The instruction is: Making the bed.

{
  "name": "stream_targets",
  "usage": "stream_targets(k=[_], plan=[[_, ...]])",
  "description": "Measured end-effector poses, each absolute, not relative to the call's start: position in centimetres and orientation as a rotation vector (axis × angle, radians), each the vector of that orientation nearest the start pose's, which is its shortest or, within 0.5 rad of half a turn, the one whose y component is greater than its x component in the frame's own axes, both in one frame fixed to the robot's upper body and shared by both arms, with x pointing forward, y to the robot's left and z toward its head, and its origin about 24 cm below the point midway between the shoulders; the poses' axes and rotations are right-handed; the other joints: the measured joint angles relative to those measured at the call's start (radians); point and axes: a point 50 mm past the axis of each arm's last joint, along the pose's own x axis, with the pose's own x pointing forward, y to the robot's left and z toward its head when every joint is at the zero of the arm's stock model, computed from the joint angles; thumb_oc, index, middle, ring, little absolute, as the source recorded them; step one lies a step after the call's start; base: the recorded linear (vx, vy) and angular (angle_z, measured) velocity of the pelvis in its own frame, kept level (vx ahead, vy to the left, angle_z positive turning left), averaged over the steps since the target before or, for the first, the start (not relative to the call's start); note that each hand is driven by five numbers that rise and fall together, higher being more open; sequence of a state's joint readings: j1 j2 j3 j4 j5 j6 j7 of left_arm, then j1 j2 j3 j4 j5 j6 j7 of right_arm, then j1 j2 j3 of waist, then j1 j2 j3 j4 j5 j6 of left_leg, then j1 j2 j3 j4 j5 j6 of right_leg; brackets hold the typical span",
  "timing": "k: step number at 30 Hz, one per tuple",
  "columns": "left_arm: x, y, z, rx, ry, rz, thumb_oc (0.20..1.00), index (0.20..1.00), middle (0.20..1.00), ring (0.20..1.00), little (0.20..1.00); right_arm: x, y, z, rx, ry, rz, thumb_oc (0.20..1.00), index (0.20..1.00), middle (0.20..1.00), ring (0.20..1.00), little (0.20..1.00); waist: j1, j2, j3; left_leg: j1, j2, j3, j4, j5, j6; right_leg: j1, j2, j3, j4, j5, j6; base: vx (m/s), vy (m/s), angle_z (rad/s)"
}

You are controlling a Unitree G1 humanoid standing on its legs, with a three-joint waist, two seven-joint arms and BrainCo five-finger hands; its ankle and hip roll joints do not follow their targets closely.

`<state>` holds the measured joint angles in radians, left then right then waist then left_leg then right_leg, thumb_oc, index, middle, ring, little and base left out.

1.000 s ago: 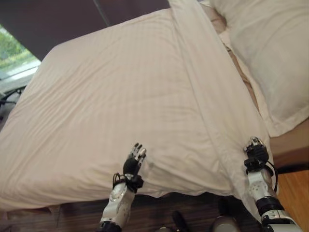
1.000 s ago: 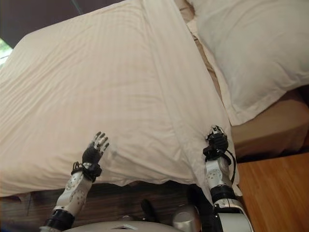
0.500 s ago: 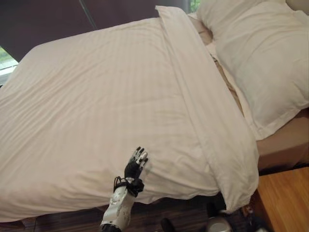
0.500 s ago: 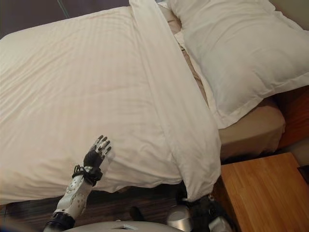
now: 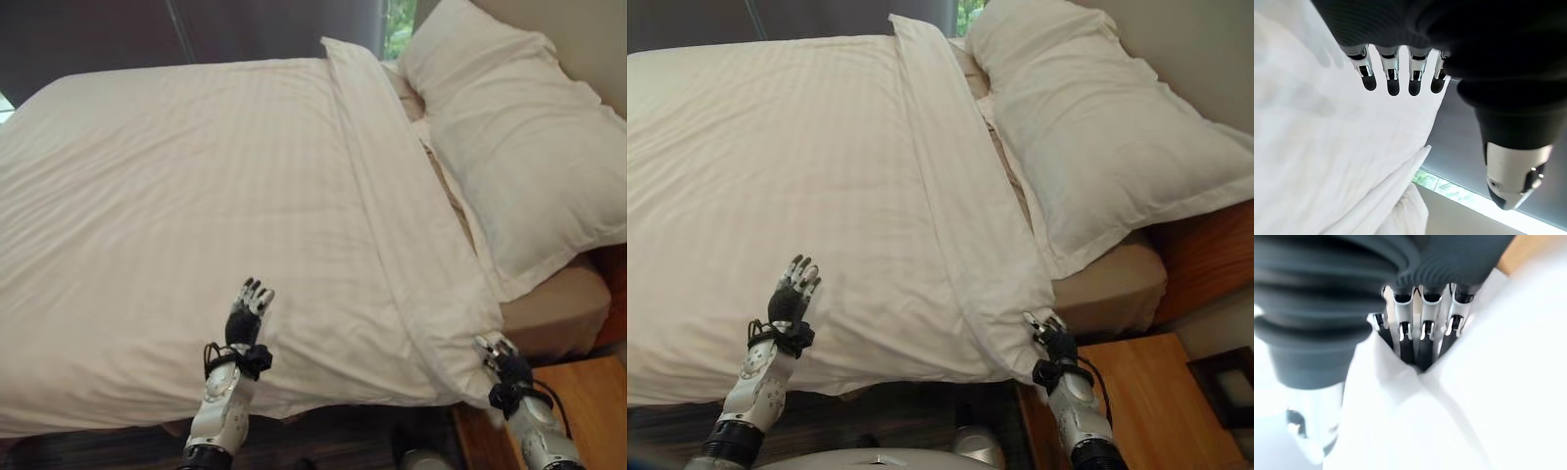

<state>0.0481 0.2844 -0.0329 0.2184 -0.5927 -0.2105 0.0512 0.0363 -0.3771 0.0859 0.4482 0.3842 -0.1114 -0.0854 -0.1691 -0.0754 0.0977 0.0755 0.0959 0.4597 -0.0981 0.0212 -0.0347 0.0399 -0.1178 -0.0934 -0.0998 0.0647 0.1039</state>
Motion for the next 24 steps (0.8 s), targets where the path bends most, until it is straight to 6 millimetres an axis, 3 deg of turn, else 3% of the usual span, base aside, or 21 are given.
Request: stream_targets(k=[3, 8, 19, 24], plan=[[23.2, 22.0, 0.6, -0.242, 0.065, 0.154, 1.000, 1.000, 1.000, 1.000, 1.000, 22.3, -23.9, -3.4, -0.137, 0.334, -0.139, 1.000, 1.000, 1.000, 1.000, 1.000, 0.008, -0.012, -0.009, 0.000, 0.000, -0.002, 0.003, 0.000, 0.000, -0.001, 0.000, -0.002, -0.004, -0.001, 0.001, 0.00, 0.000, 0.00], [22.4, 21.9, 1.1, -0.172, 0.056, 0.095, 1.000, 1.000, 1.000, 1.000, 1.000, 22.6, -22.7, -2.7, -0.242, 0.300, -0.066, 1.000, 1.000, 1.000, 1.000, 1.000, 0.019, -0.002, -0.012, 0.000, 0.001, -0.006, -0.002, 0.000, 0.000, 0.002, 0.000, -0.006, -0.004, -0.001, 0.001, 0.00, 0.000, 0.00], [21.7, 22.0, 0.4, -0.158, 0.086, 0.096, 1.000, 1.000, 1.000, 1.000, 1.000, 21.7, -23.6, -3.0, -0.404, 0.324, -0.053, 1.000, 1.000, 1.000, 1.000, 1.000, 0.032, 0.012, -0.015, 0.003, 0.001, -0.005, -0.002, 0.000, 0.000, 0.002, 0.000, -0.006, -0.004, -0.002, 0.002, 0.00, 0.004, 0.00], [21.5, 22.6, 0.3, -0.122, 0.100, 0.129, 1.000, 1.000, 1.000, 1.000, 1.000, 21.8, -23.7, -1.9, -0.543, 0.292, -0.027, 1.000, 1.000, 1.000, 1.000, 1.000, 0.018, -0.020, 0.004, 0.015, 0.008, 0.024, -0.002, -0.002, -0.002, -0.003, 0.007, 0.019, -0.004, -0.003, 0.004, -0.05, 0.018, -0.15]])
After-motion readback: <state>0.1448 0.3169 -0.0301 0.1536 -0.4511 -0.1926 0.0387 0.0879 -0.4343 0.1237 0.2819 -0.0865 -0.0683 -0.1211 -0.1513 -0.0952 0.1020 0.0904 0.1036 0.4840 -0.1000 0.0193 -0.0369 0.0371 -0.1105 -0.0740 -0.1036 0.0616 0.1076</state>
